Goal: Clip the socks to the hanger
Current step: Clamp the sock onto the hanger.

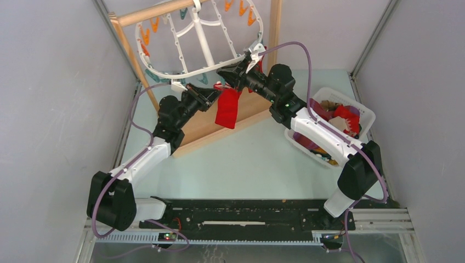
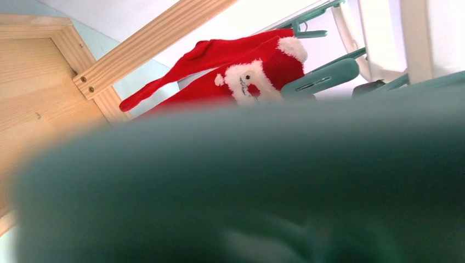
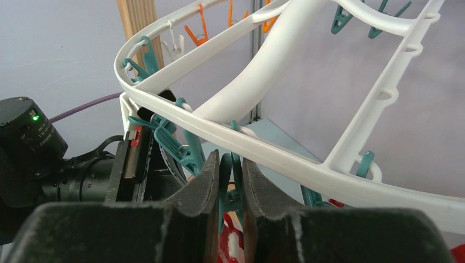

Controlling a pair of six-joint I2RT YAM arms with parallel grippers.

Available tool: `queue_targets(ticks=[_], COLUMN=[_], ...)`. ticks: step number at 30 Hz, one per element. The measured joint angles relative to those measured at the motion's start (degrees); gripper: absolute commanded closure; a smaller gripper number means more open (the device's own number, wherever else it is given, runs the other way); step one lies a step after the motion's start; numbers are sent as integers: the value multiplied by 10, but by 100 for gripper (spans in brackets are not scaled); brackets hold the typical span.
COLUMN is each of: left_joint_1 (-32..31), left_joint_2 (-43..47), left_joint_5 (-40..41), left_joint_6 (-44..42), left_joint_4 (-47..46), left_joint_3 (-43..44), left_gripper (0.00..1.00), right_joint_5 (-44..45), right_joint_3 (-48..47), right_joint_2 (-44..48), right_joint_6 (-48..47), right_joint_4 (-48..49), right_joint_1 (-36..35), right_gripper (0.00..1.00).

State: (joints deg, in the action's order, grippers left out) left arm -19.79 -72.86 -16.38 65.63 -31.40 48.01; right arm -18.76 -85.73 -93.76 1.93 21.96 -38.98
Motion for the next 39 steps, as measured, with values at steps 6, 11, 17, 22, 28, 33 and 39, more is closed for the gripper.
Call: queue_targets(ticks=[6, 11, 17, 22, 28, 33, 39], left_joint_1=[0, 0, 1, 1, 1, 1, 1], left_joint_2=[0, 0, 3, 7, 12, 13, 13], left_joint_5=[-5, -10, -21, -23, -25, -30, -33], left_joint_6=[4, 5, 10, 17, 20, 20, 20], left_joint_4=[0, -2, -2, -3, -6, -6, -6], left_joint_3=[10, 12, 12, 12, 12, 12, 12], left_gripper=[100, 100, 100, 100, 100, 100, 99], right_joint_5=[0, 0, 0, 0, -1, -16, -44], right_joint_3=[1, 1, 1, 2, 3, 4, 4], right_joint_2=[0, 0, 0, 0, 0, 0, 0], right_joint_6=[-4, -6, -8, -19, -30, -30, -26], right_joint_4=[2, 2, 2, 2, 4, 5, -16], right_joint_1=[0, 0, 0, 0, 0, 1, 3], right_gripper=[86, 86, 86, 86, 77, 57, 43])
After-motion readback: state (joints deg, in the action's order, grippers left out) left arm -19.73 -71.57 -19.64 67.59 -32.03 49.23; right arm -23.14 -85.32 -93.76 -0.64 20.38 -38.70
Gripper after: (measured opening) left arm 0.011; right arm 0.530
